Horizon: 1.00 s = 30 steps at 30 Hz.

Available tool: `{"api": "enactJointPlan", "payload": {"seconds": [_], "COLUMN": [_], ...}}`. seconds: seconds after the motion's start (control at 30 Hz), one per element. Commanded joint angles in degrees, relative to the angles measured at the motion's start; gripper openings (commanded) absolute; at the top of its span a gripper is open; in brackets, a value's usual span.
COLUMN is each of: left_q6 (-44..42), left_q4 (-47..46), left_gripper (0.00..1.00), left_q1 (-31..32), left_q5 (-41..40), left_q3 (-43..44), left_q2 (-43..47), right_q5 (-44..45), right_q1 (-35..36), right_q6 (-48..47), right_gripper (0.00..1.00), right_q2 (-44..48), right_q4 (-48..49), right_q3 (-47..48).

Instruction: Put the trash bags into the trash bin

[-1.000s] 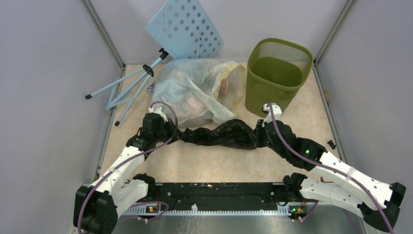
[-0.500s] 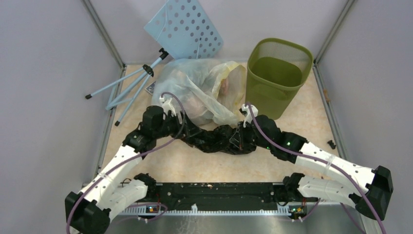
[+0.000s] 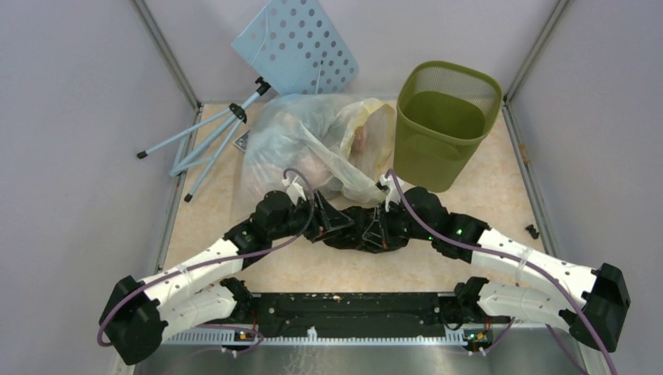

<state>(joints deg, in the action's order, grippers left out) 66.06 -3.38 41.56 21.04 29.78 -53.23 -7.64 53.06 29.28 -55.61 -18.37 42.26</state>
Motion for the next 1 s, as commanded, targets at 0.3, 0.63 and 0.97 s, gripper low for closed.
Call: {"api": "enactJointPlan", "payload": {"seconds": [0.3, 0.63, 0.97], "left_q6": [10.6, 13.7, 10.8], "left_q4": [-21.6, -28.4, -34.2], "left_gripper": [0.81, 0.77, 0.36], "left_q1": [2.8, 3.2, 3.1], "left_q5": [-6.7, -8.9, -11.3], "left_q3": [-3.6, -7.1, -4.7], "left_q2": [-9.5, -16.3, -23.0], "right_q5": [-7.9, -8.8, -8.6], "right_q1": [0.0, 0.0, 1.8], "right_q6": [-2.1, -2.2, -3.1], "right_gripper": [0.0, 0.0, 0.0], "right_q2": [0.8, 1.2, -0.2], "right_q4": [1.1, 1.7, 1.2], "right_q3": [-2.7, -4.5, -4.5]}}
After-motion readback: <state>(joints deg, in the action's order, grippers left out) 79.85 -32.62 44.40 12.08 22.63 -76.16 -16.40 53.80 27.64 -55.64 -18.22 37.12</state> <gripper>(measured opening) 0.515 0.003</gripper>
